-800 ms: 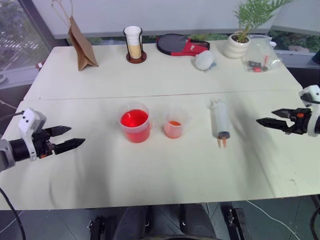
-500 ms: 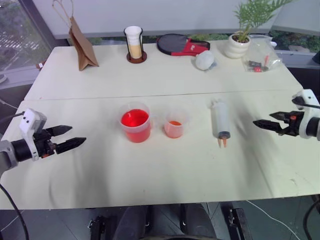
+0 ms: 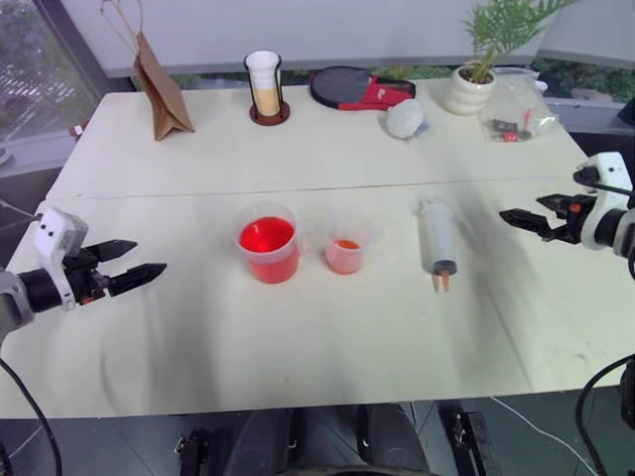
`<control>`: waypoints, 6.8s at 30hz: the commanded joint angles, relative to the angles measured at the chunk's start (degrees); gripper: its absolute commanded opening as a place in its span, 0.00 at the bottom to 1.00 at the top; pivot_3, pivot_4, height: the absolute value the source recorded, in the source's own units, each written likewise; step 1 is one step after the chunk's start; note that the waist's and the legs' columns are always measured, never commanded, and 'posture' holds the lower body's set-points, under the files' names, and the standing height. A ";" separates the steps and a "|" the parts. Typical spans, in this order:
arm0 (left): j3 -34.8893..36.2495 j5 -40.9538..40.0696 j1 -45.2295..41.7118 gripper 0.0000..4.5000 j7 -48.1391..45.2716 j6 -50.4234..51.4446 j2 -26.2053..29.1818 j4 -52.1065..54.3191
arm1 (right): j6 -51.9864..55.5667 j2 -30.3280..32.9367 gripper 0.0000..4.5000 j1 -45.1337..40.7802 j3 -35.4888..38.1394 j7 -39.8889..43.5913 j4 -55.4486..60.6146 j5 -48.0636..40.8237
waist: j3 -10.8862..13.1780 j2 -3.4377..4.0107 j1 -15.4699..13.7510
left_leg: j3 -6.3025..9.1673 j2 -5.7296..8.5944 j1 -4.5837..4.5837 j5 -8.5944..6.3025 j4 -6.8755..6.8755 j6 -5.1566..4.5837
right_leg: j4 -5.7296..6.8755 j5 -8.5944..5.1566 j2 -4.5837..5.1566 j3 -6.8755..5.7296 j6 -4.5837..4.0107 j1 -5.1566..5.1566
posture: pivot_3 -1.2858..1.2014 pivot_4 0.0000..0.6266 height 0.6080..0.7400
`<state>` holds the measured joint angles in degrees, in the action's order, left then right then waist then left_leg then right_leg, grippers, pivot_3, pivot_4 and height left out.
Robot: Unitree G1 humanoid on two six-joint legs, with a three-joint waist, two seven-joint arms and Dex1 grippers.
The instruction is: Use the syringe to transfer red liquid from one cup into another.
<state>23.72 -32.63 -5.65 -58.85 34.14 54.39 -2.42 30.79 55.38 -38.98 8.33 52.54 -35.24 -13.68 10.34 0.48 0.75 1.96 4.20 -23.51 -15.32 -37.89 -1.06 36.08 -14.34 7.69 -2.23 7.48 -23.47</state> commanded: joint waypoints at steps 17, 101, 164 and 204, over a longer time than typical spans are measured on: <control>-15.84 -1.28 -33.20 0.99 -23.56 -0.57 10.17 -1.53 | 36.20 -3.37 1.00 -36.65 -29.27 18.83 -12.46 9.58 | 0.06 -0.06 0.27 | -0.26 -0.02 -0.06 -0.08 0.01 -0.10 | 0.00 0.01 -0.02 0.03 0.01 -0.17 | 0.52 0.24 1.00; -13.95 -3.13 -45.47 0.71 -9.42 -0.07 -4.77 -7.59 | -13.18 -56.66 0.29 -7.51 -20.51 -4.30 27.35 -6.50 | -0.05 -0.51 1.85 | -0.25 -0.09 -0.43 0.10 -0.22 0.18 | 1.17 0.03 -0.31 0.48 0.02 -1.03 | 0.52 0.24 1.00; -3.57 -11.32 -34.12 0.88 -6.72 8.29 -3.32 -2.12 | 8.79 -43.39 0.29 -13.70 -1.37 -19.29 44.82 -22.02 | -0.09 -0.59 0.22 | -0.15 -0.03 -0.44 0.10 -0.27 0.19 | 1.12 0.04 -0.25 0.52 0.00 -1.00 | 0.52 0.24 1.00; -18.62 9.10 -75.55 0.83 -18.91 -25.11 -33.65 -51.78 | 4.28 -37.54 0.29 7.57 -8.17 -23.65 58.23 -17.14 | -0.04 -0.69 0.22 | -0.30 -0.09 -0.45 0.08 -0.36 0.06 | 1.14 0.04 -0.37 0.50 0.02 -0.91 | 0.52 0.24 1.00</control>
<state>3.78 -23.74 -79.08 -77.34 10.19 20.84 -54.46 36.72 17.43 -31.25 0.02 28.58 19.57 -30.61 10.29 -0.21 0.97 1.66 4.10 -23.97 -15.24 -38.25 -1.00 37.22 -14.31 7.32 -1.72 7.50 -24.38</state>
